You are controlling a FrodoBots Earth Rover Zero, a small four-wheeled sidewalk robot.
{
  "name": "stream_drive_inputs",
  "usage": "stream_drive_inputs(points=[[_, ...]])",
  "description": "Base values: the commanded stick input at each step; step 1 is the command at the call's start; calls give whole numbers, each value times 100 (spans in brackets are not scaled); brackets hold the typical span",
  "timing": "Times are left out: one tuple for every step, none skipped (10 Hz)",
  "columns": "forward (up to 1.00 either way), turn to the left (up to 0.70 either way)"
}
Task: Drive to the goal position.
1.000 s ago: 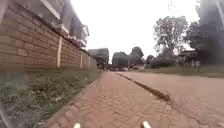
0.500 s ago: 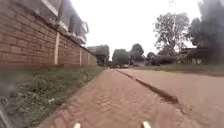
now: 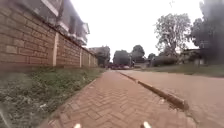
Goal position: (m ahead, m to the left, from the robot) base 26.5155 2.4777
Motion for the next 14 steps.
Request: stream_drive_inputs(points=[[50,-15],[50,-42],[50,-46],[50,-25],[50,1],[50,1],[50,0],[50,0],[50,0],[50,0],[50,0],[50,0],[50,0],[50,0]])
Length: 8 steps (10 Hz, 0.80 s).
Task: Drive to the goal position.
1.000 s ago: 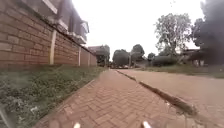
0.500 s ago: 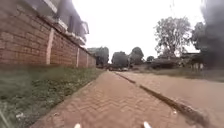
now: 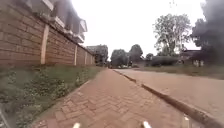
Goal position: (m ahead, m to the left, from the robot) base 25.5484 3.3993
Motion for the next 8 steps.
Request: stream_drive_inputs(points=[[50,0],[50,0],[50,0],[50,0],[50,0],[50,0],[50,0],[50,0]])
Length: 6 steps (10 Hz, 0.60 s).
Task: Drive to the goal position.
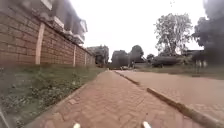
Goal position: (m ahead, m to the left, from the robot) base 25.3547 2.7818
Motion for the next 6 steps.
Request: stream_drive_inputs(points=[[50,0],[50,0],[50,0],[50,0],[50,0],[50,0]])
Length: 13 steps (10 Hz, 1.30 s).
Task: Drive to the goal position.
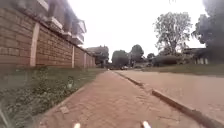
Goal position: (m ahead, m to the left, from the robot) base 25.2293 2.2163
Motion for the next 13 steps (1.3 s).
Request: stream_drive_inputs(points=[[50,0],[50,0],[50,0],[50,0],[50,0],[50,0],[50,0],[50,0],[50,0],[50,0],[50,0],[50,0],[50,0]])
